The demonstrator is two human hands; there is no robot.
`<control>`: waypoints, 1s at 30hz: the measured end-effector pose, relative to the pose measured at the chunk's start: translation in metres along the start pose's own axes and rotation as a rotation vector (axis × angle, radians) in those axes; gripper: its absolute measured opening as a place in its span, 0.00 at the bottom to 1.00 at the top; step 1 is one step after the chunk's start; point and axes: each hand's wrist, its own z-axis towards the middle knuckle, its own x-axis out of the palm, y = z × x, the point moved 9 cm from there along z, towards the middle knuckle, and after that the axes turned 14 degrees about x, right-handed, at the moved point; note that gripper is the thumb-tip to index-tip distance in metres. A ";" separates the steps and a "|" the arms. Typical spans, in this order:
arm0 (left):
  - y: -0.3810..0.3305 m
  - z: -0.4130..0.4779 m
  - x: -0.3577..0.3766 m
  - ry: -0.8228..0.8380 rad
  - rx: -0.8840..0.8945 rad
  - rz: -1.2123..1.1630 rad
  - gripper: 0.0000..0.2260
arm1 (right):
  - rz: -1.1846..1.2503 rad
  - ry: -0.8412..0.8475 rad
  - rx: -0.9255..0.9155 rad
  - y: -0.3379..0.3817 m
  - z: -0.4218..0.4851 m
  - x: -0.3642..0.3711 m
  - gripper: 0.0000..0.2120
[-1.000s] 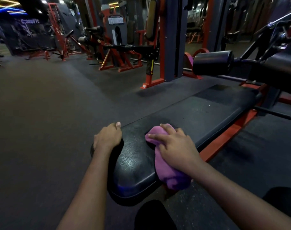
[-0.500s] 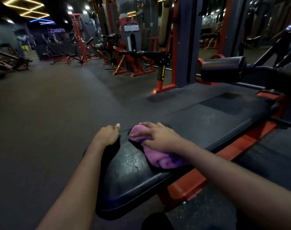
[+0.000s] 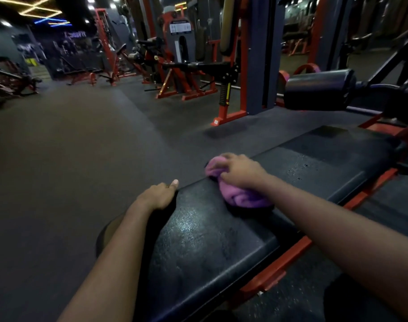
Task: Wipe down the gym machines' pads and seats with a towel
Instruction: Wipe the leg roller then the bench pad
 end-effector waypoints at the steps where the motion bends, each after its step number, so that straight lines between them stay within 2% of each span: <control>1: 0.001 0.000 0.001 0.002 0.005 0.017 0.32 | 0.025 -0.039 0.131 -0.020 0.014 -0.009 0.20; 2: 0.002 0.002 0.000 -0.003 0.009 0.033 0.33 | 0.011 -0.083 0.231 -0.032 0.022 -0.015 0.19; 4: 0.004 0.005 0.000 0.000 0.006 0.047 0.33 | -0.080 -0.103 0.242 -0.019 0.022 -0.012 0.17; 5: 0.005 0.006 0.001 0.003 0.005 0.050 0.33 | -0.100 -0.083 0.165 0.000 0.014 -0.004 0.17; 7: 0.008 0.008 0.003 0.007 0.007 0.063 0.33 | -0.135 -0.053 -0.104 0.039 -0.016 0.012 0.20; 9: 0.007 0.010 0.002 0.000 0.021 0.080 0.33 | -0.094 -0.003 -0.252 0.041 -0.026 0.012 0.22; 11: 0.009 0.010 0.003 -0.003 0.019 0.097 0.33 | -0.035 0.011 -0.160 0.007 -0.001 0.001 0.23; 14: 0.011 0.009 0.003 -0.015 0.023 0.107 0.33 | 0.035 -0.095 0.249 -0.060 0.034 -0.026 0.19; 15: 0.013 0.010 0.003 -0.019 0.021 0.111 0.33 | 0.004 -0.114 0.323 -0.066 0.036 -0.027 0.17; 17: 0.015 0.011 0.002 -0.022 0.017 0.121 0.33 | -0.073 -0.102 0.302 -0.046 0.030 -0.017 0.16; 20: 0.014 0.012 0.004 -0.018 0.014 0.120 0.33 | -0.105 -0.052 -0.021 0.004 -0.004 0.006 0.20; 22: 0.013 0.011 0.003 -0.032 0.017 0.122 0.33 | -0.039 0.000 -0.100 -0.003 -0.006 0.002 0.23; 25: 0.015 0.010 0.003 -0.053 0.024 0.139 0.33 | 0.030 -0.071 0.145 -0.058 0.015 -0.024 0.21; 27: 0.015 0.011 0.003 -0.062 0.033 0.141 0.34 | -0.023 -0.102 0.276 -0.068 0.013 -0.027 0.19; 29: 0.016 0.012 0.002 -0.066 0.026 0.134 0.33 | -0.088 -0.079 0.252 -0.039 -0.003 -0.016 0.19; 30: 0.015 0.012 0.002 -0.068 0.022 0.131 0.33 | -0.118 -0.073 0.182 -0.018 -0.018 -0.007 0.20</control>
